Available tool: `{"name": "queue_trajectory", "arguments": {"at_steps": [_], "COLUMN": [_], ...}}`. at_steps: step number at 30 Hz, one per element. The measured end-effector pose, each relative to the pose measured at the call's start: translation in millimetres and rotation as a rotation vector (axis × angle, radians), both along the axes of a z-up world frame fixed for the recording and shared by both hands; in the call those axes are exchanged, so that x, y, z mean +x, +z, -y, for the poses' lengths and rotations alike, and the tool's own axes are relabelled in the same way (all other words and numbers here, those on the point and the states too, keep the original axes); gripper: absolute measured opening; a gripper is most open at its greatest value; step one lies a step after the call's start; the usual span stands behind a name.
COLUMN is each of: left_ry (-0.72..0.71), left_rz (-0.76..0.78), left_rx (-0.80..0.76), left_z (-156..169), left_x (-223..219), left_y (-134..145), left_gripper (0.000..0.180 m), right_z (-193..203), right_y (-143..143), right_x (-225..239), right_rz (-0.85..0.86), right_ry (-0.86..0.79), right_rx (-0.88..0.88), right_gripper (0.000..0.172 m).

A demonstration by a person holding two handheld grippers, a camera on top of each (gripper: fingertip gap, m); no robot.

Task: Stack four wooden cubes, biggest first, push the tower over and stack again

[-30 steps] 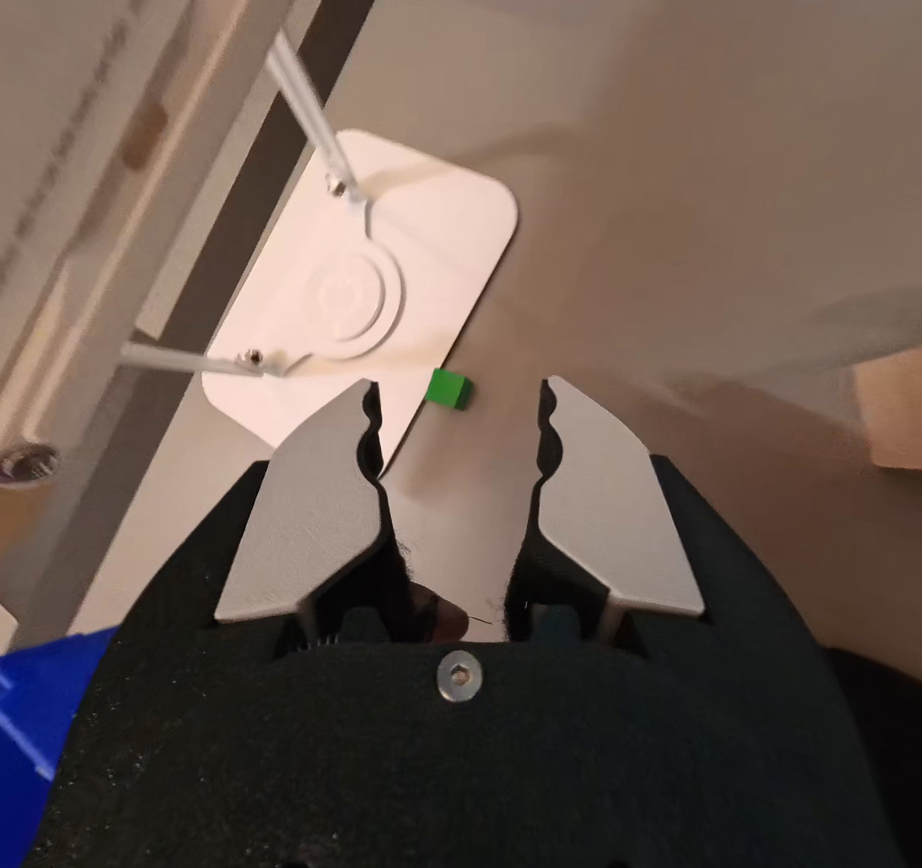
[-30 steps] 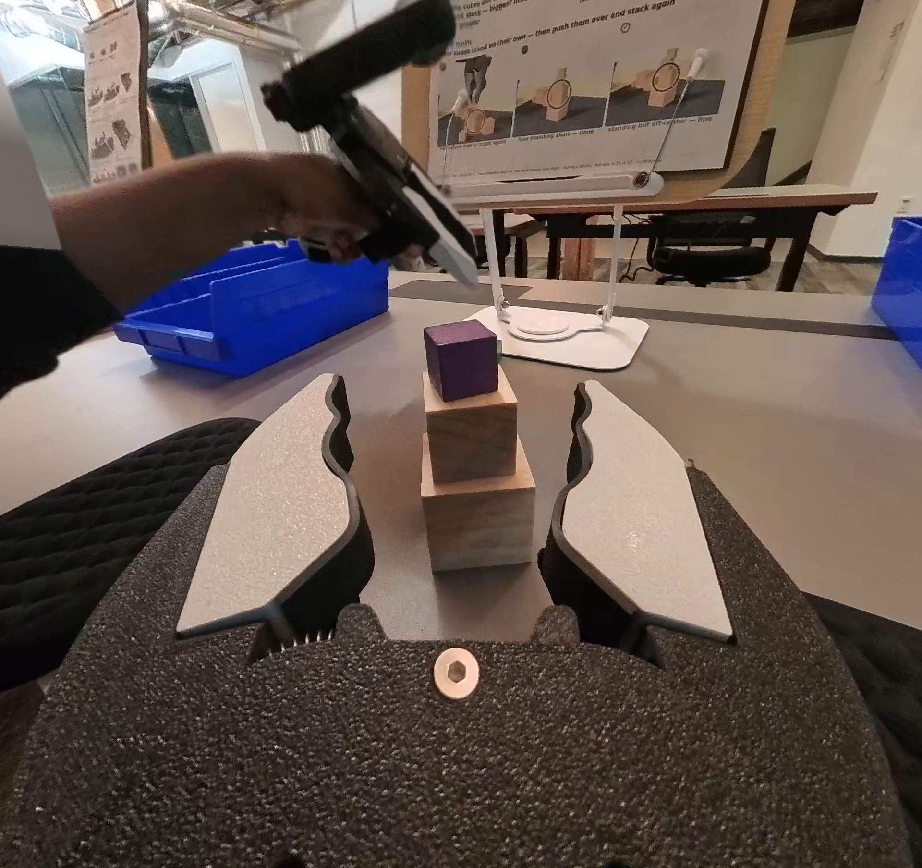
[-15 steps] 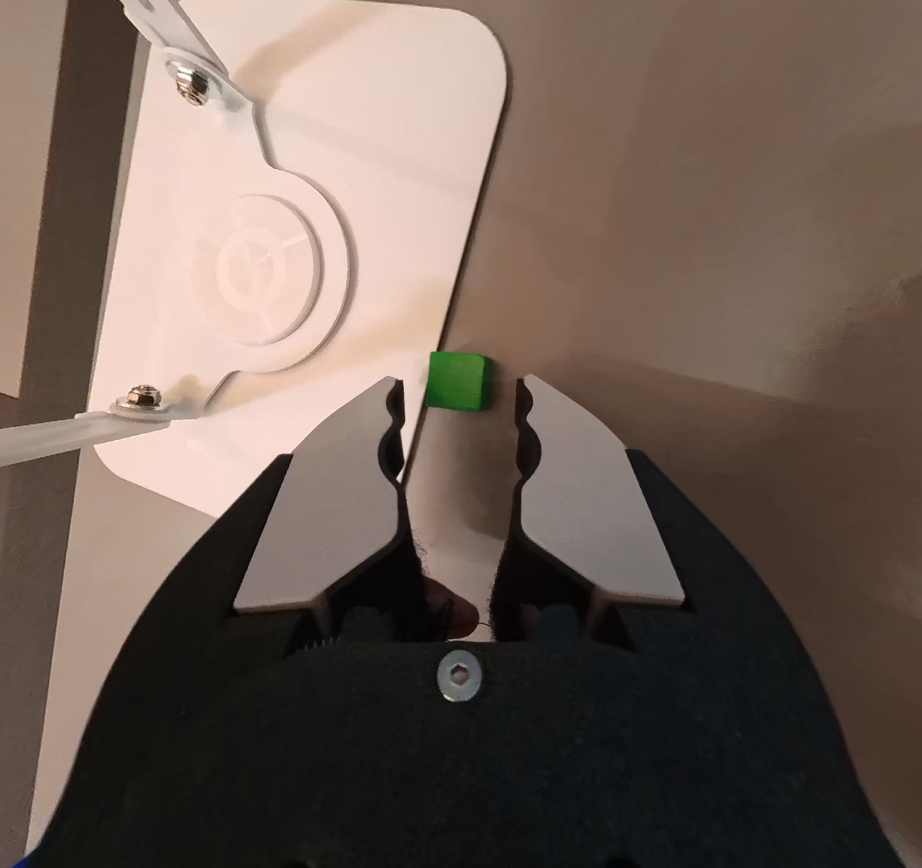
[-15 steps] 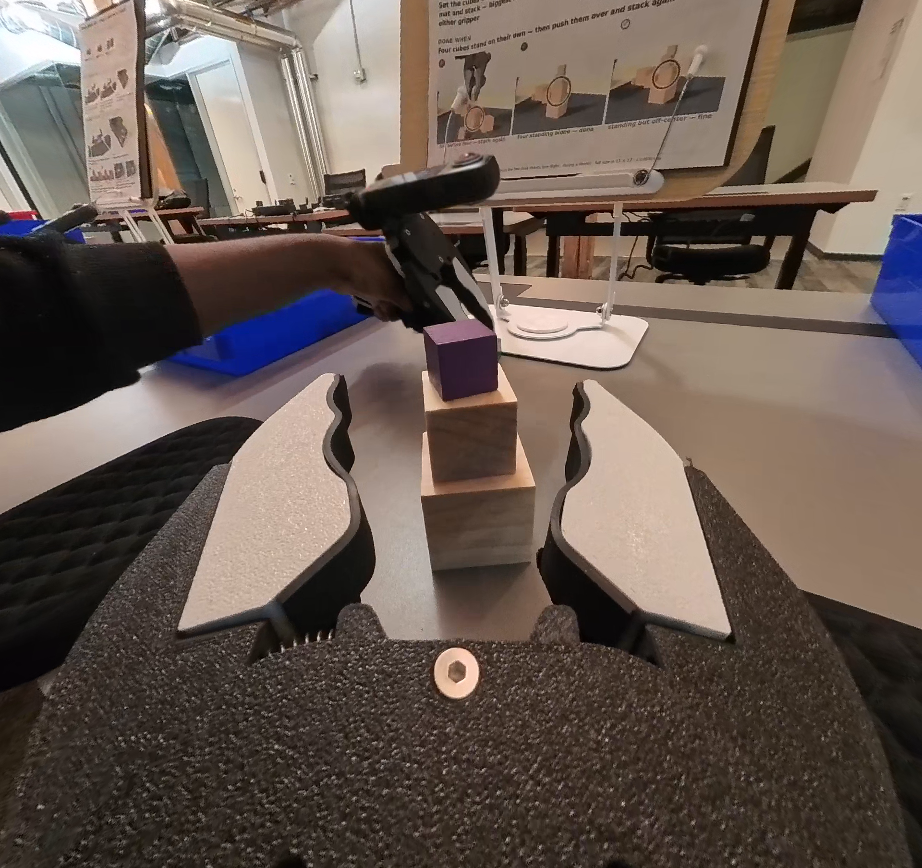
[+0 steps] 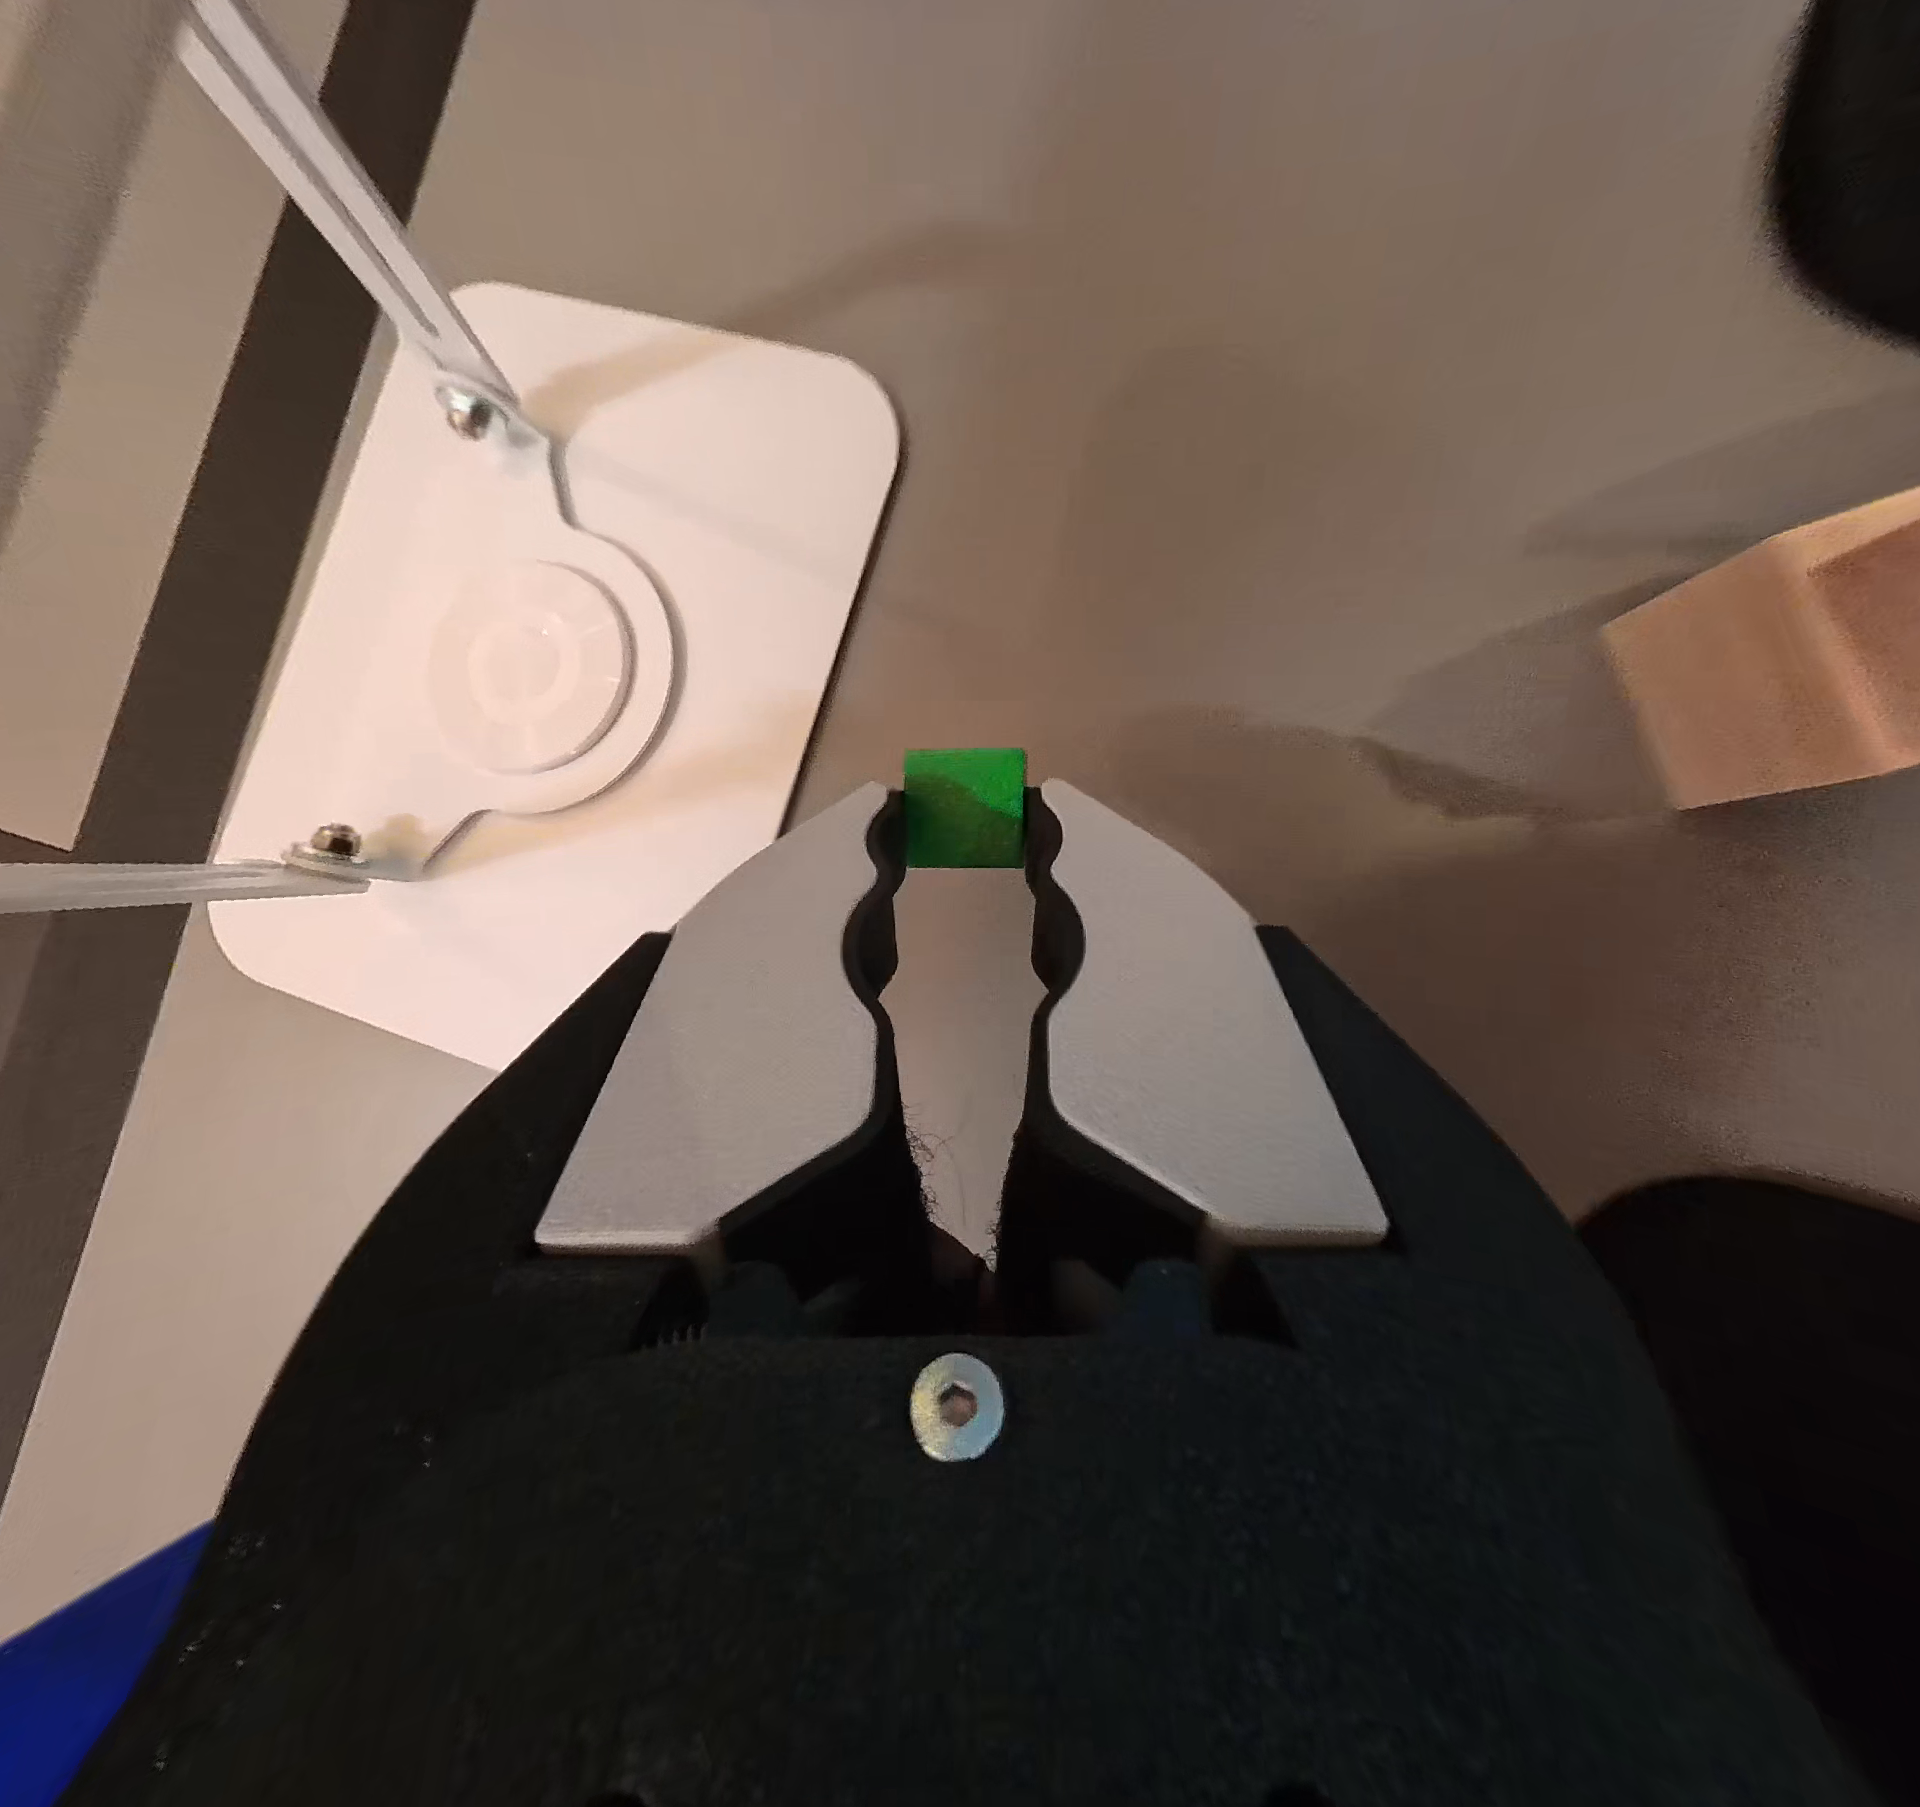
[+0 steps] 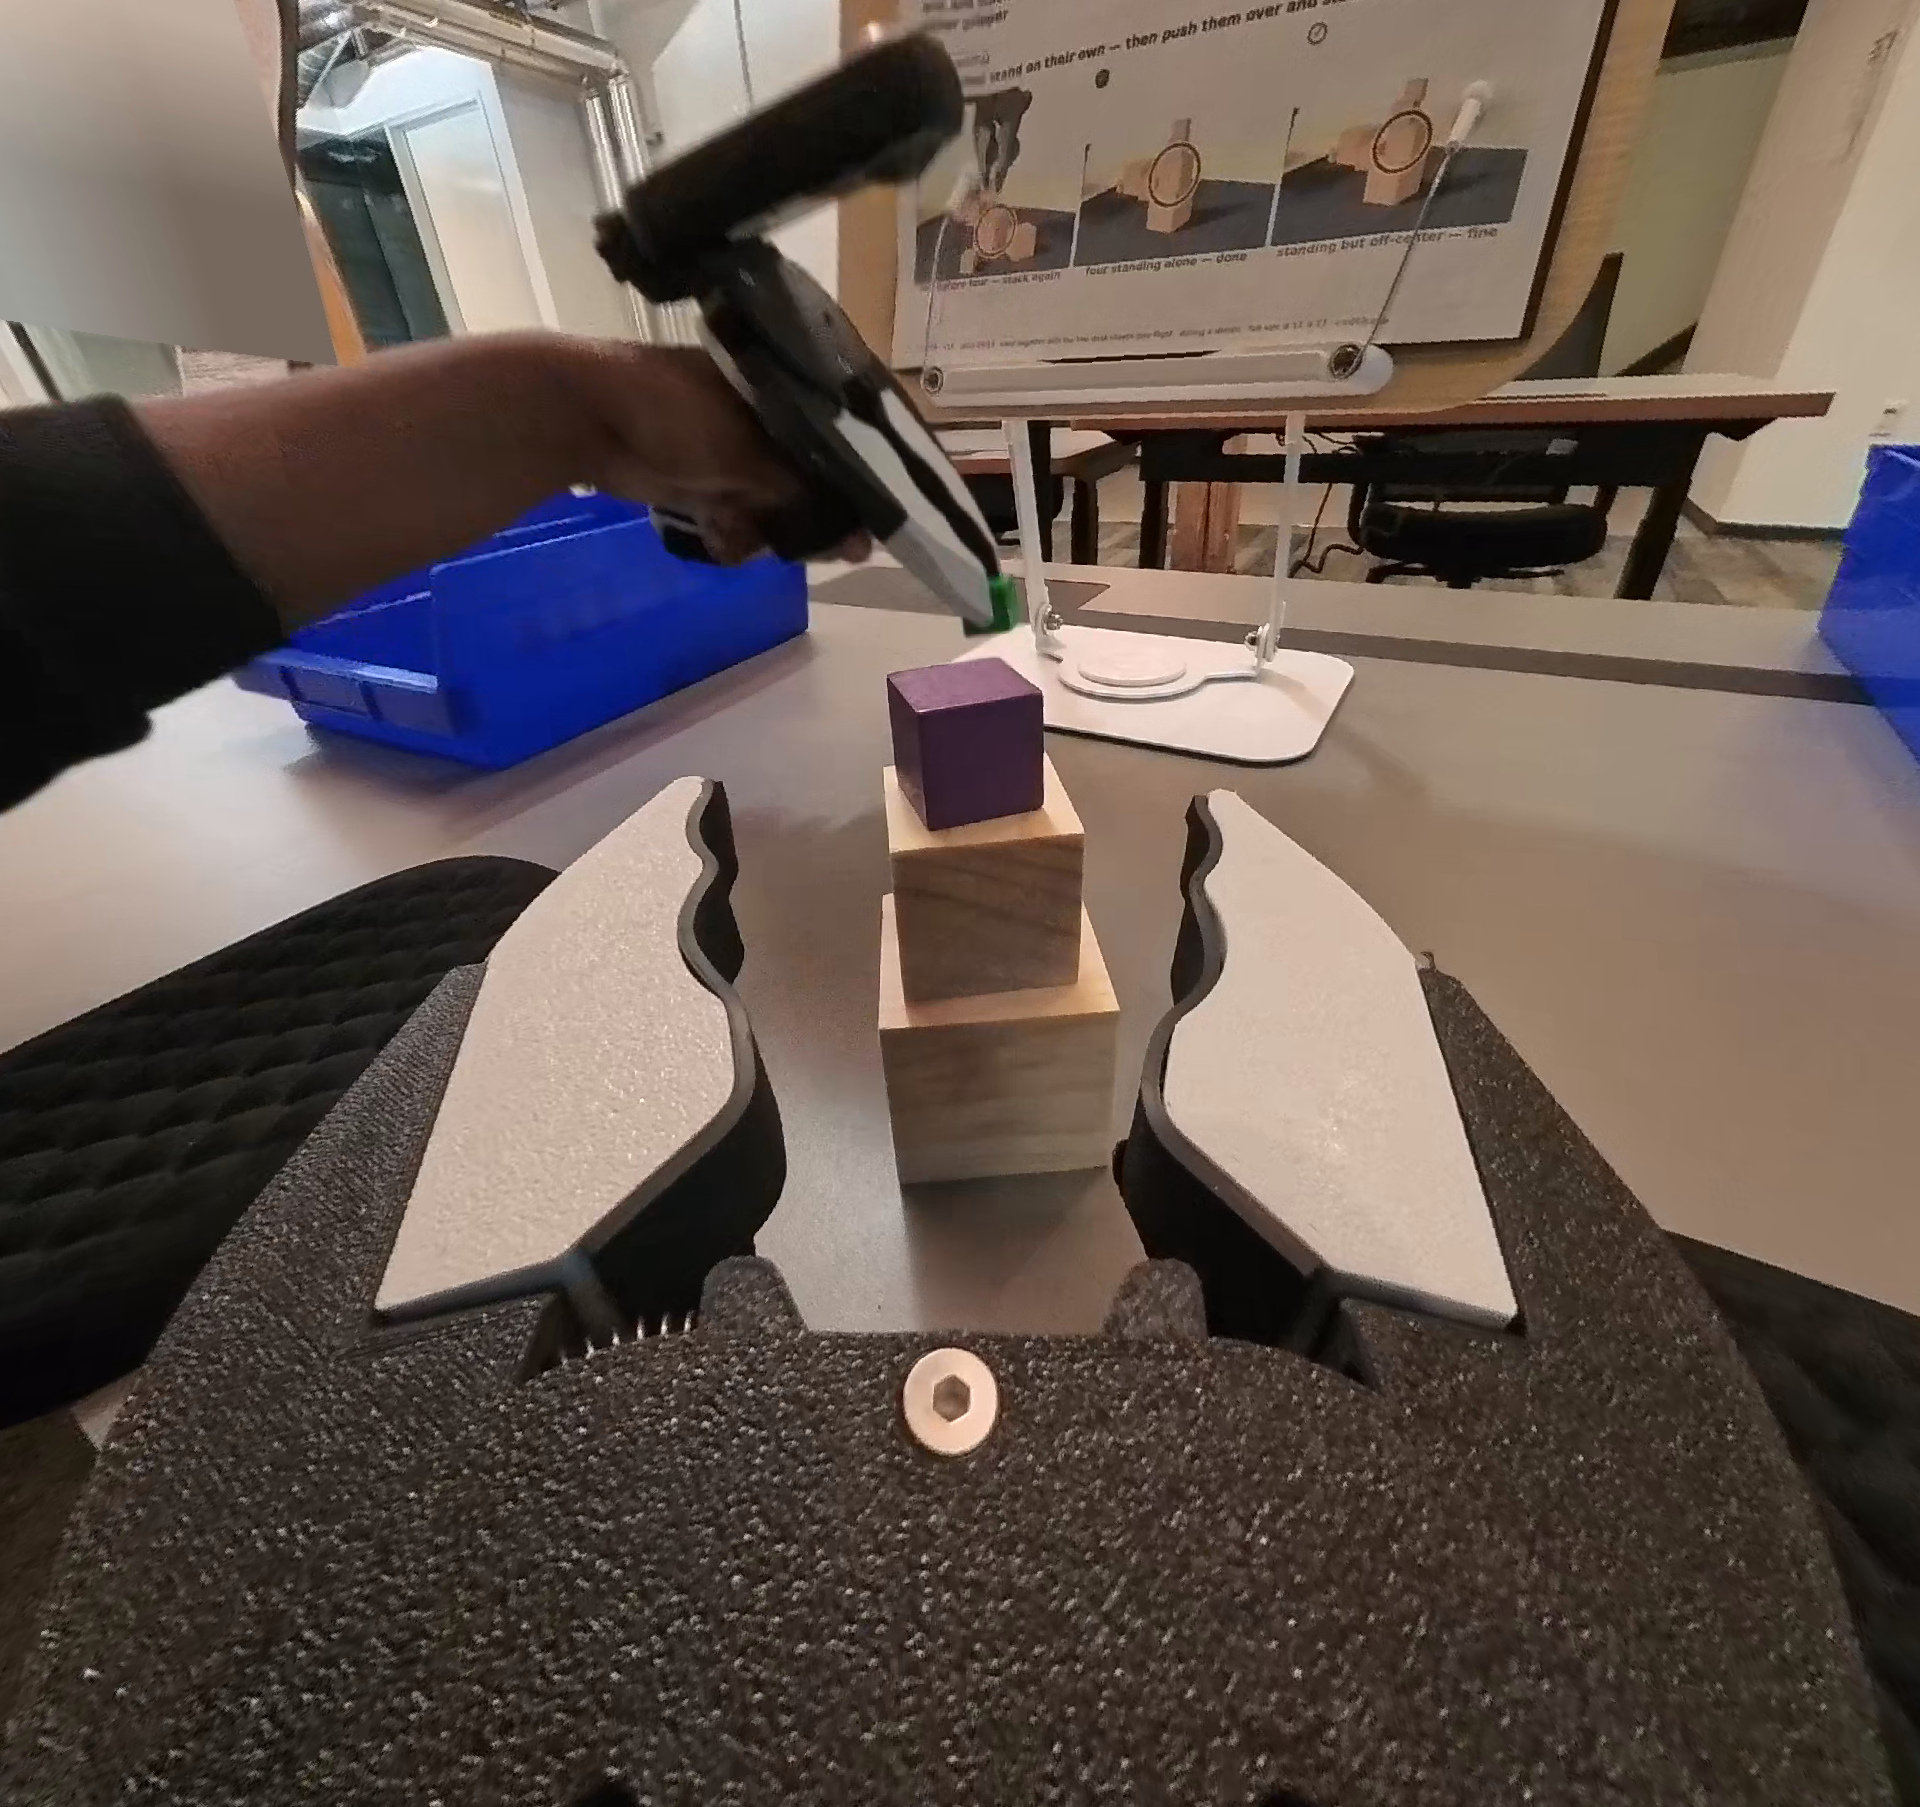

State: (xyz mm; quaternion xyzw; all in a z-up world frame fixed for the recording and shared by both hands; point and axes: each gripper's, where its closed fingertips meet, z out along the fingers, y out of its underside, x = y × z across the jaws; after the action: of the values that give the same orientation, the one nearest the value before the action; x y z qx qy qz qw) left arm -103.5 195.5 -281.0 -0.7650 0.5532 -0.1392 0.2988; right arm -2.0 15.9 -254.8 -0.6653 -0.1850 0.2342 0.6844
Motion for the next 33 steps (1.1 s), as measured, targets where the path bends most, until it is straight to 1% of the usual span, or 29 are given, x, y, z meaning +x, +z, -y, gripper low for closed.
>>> {"name": "queue_trajectory", "arguments": {"at_steps": [4,8,11,16,21,33], "left_ry": [-0.017,-0.139,-0.201,-0.328,-0.397,-0.466], "left_rz": [0.037,0.097,0.097,0.066,0.019,-0.068], "left_rx": [0.001,-0.013,-0.037,-0.036,-0.046,-0.051], "left_z": [31,73,100,140,156,161], "left_x": [16,39,53,72,81,94], "left_y": [35,62,68,67,60,47], "left_gripper": [0.021,0.021,0.021,0.021,0.021,0.022], "right_z": [-1,-1,-2,-2,-3,-4], "right_y": [-1,-1,-1,-2,-2,-2], "right_x": [-1,-1,0,-2,-3,-2], "right_rz": [0.008,-0.001,-0.012,0.000,-0.003,-0.012], "right_ry": [0.004,0.014,0.012,0.021,0.026,0.028], "right_rx": [-0.003,-0.008,-0.011,-0.015,-0.016,-0.015], "right_gripper": [0.081,0.081,0.081,0.080,0.079,0.079]}}
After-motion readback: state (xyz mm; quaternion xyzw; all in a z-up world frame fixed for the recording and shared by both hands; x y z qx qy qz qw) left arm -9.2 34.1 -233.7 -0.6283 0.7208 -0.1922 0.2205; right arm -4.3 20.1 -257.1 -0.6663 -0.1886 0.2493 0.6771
